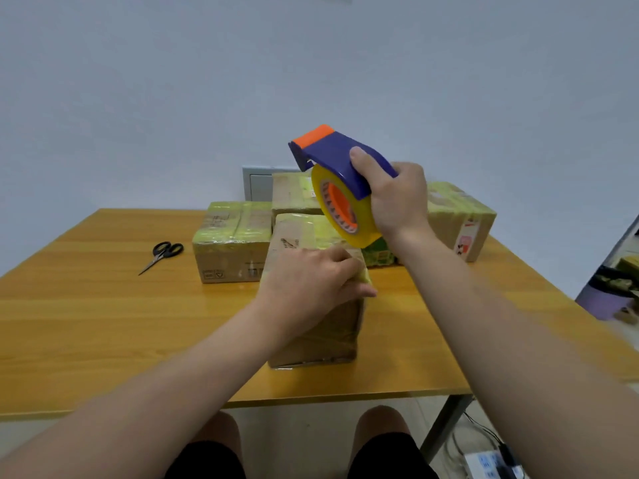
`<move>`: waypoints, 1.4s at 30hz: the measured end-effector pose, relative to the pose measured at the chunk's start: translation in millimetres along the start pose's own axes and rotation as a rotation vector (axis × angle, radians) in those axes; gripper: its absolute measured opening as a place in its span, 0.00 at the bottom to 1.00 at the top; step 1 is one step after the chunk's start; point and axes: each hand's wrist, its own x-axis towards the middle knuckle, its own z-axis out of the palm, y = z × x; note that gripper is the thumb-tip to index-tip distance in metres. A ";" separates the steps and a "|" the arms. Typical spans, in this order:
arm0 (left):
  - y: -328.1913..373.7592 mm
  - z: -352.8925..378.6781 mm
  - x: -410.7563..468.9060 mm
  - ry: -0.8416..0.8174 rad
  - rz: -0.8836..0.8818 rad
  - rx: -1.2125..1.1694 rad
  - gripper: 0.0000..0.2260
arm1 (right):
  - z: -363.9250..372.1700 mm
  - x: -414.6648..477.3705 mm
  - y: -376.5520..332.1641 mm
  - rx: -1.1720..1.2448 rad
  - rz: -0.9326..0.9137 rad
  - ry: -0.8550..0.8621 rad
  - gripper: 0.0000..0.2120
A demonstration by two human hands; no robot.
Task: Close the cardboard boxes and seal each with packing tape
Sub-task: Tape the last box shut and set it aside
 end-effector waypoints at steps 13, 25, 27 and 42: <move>-20.4 -16.2 -13.6 0.069 0.011 -0.317 0.13 | 31.7 -15.2 29.7 0.289 0.045 0.069 0.12; -26.0 19.6 -47.0 0.390 -0.236 -0.703 0.09 | 50.8 -13.7 23.6 0.117 0.067 0.088 0.26; -25.3 27.4 -51.2 0.473 -0.275 -0.715 0.11 | 48.7 -17.0 25.6 0.174 0.057 0.090 0.24; -43.5 40.3 -80.1 0.256 -0.358 -0.769 0.30 | 39.7 -22.6 22.0 0.331 0.093 0.067 0.13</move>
